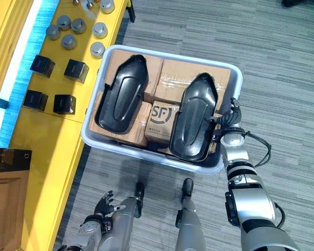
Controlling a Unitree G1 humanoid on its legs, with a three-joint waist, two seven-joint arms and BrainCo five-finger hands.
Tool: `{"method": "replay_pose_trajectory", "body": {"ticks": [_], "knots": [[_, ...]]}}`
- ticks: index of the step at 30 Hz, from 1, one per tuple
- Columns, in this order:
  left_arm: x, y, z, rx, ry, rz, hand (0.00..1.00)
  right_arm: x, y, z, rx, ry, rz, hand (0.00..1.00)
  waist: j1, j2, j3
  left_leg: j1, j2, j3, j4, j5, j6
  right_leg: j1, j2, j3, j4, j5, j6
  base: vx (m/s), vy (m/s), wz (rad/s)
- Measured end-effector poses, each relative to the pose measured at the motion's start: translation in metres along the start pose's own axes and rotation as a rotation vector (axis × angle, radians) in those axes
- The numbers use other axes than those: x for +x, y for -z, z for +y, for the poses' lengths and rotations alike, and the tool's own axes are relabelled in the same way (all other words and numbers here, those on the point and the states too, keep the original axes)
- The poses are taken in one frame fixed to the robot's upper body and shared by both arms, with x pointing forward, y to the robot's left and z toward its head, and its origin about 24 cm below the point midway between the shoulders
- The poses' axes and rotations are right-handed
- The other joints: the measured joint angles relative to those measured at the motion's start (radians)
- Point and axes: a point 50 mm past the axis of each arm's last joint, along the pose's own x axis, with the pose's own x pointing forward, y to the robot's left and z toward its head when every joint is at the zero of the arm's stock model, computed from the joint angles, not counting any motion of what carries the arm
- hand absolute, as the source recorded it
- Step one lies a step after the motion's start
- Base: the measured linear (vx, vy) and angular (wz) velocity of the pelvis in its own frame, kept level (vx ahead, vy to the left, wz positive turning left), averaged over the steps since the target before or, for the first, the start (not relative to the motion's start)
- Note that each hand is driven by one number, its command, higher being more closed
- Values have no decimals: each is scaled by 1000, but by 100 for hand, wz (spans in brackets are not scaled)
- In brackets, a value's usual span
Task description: Walk over and take plastic housings, then place them on the shelf
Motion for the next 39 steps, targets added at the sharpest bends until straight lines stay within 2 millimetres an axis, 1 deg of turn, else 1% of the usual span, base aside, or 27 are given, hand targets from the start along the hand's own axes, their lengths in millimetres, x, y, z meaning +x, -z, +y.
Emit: {"method": "replay_pose_trajectory", "body": {"ticks": [1, 3, 7, 10, 12, 15, 16, 17, 19, 20, 21, 22, 23, 24, 25, 28, 29, 30, 31, 32, 34, 36, 37, 39], "knots": [[1, -1, 0, 2, -1, -1, 0, 1, -1, 1, -47, -14, 0, 100, -1, -1, 0, -5, 1, 0, 1, -1, 0, -5, 1, 1, 0, 3, -1, -50, 6, -5], [2, -3, 0, 1, -12, -2, 0, 1, -3, 6, -197, -36, -10, 100, 3, -2, 1, -5, 3, 4, -1, -1, 0, -11, 4, 12, 0, 8, -3, -29, -3, -11], [3, -3, 1, -11, -42, 3, 0, 3, -10, 10, -386, -47, -31, 100, 3, -5, 3, 11, 10, 13, -11, 0, -1, -8, 11, 23, -1, 13, -7, -2, -11, -10], [2, -3, 1, -12, -57, 2, 0, 2, -10, 19, -469, -59, -34, 100, 2, -9, 6, 49, 13, 18, -35, 1, -3, 22, 14, 26, -14, 14, -9, 31, -17, -5], [2, -6, -1, -23, -57, -14, 0, 0, -12, 24, -505, -63, -41, 100, 0, -13, 8, 73, 13, 21, -58, 9, -7, 40, 14, 26, -24, 15, -10, 41, -7, 2], [0, -23, -6, -73, -52, -100, 0, -2, -13, 28, -520, -53, -37, 100, -2, -19, 12, 106, 10, 20, -92, 21, -12, 66, 13, 22, -39, 17, -13, 44, -1, 5], [-3, -33, -10, -114, -39, -153, 0, -3, -15, 27, -514, -43, -52, 100, -5, -19, 12, 124, 9, 17, -103, 24, -13, 88, 12, 18, -54, 18, -14, 54, 5, 6], [-5, -38, -11, -130, -33, -175, 0, -4, -15, 27, -507, -37, -61, 100, -6, -19, 12, 134, 8, 16, -108, 25, -13, 97, 12, 17, -58, 18, -14, 63, 11, 7], [-12, -55, -16, -187, -10, -260, 0, -8, -19, 25, -469, -3, -91, 100, -13, -20, 12, 160, 6, 12, -124, 28, -13, 127, 11, 11, -72, 18, -14, 40, 17, 12], [-21, -73, -18, -237, 1, -353, 0, -11, -25, 23, -427, 40, -135, 100, -27, -20, 8, 172, 2, 3, -136, 31, -12, 141, 9, 0, -76, 18, -14, 33, 24, 19], [-25, -82, -19, -254, 8, -395, 0, -13, -27, 22, -413, 58, -149, 100, -29, -21, 3, 175, 0, 1, -141, 34, -13, 146, 7, -4, -81, 18, -14, 36, 25, 18], [-34, -101, -21, -278, 25, -483, 0, -18, -28, 20, -383, 87, -173, 100, -29, -29, -4, 186, -4, 0, -152, 39, -12, 160, 4, -5, -95, 19, -14, 38, 13, 10], [-47, -122, -22, -297, 38, -586, 0, -24, -28, 21, -349, 110, -196, 100, -29, -37, -17, 201, -5, 0, -164, 43, -13, 173, 3, -7, -104, 19, -13, 44, 7, 7], [-53, -130, -22, -295, 42, -633, 0, -28, -26, 24, -339, 120, -204, 100, -29, -41, -26, 211, -6, -1, -171, 45, -13, 182, 3, -8, -108, 19, -13, 54, 2, 6], [-62, -144, -23, -286, 47, -709, 0, -36, -22, 30, -329, 127, -215, 100, -29, -45, -55, 226, -6, -2, -184, 49, -14, 197, 3, -9, -117, 19, -13, 49, 0, 3], [-71, -164, -32, -263, 74, -804, 0, -51, -17, 44, -302, 121, -236, 100, -32, -49, -125, 257, -10, -6, -210, 59, -14, 227, 1, -11, -138, 19, -13, 71, -2, 4], [-72, -166, -35, -261, 86, -810, 0, -52, -16, 45, -299, 120, -237, 100, -32, -51, -135, 263, -12, -8, -217, 65, -15, 232, -1, -13, -140, 19, -13, 43, -7, 10], [-74, -172, -42, -257, 117, -831, 0, -55, -16, 48, -302, 113, -250, 100, -33, -54, -154, 277, -13, -11, -237, 75, -16, 239, -2, -14, -140, 19, -13, 20, -12, 13], [-78, -177, -51, -251, 156, -849, 0, -58, -20, 51, -294, 110, -270, 100, -38, -56, -163, 290, -15, -18, -252, 81, -17, 247, -3, -17, -141, 19, -14, 5, -12, 14], [-80, -178, -54, -249, 176, -855, 0, -60, -22, 52, -283, 108, -280, 100, -41, -57, -169, 296, -15, -23, -260, 83, -17, 251, -3, -19, -141, 19, -14, -20, -13, 15], [-83, -182, -68, -250, 256, -857, 0, -70, -31, 63, -270, 97, -334, 100, -54, -71, -194, 319, -16, -25, -288, 99, -19, 266, -4, -29, -143, 18, -14, -29, -18, 9], [-86, -185, -77, -249, 305, -860, 0, -76, -37, 68, -251, 88, -366, 100, -54, -79, -216, 323, -16, -24, -298, 101, -19, 265, -5, -28, -145, 18, -14, -42, -13, -1], [-87, -188, -83, -246, 339, -865, 0, -82, -42, 73, -230, 80, -398, 100, -54, -87, -234, 327, -17, -24, -303, 101, -19, 268, -5, -27, -150, 18, -14, -59, -12, -1], [-85, -189, -86, -238, 352, -861, 0, -90, -46, 80, -207, 64, -419, 100, -55, -96, -251, 339, -16, -24, -314, 105, -22, 277, -4, -27, -156, 18, -14, -44, -13, 0]]}}
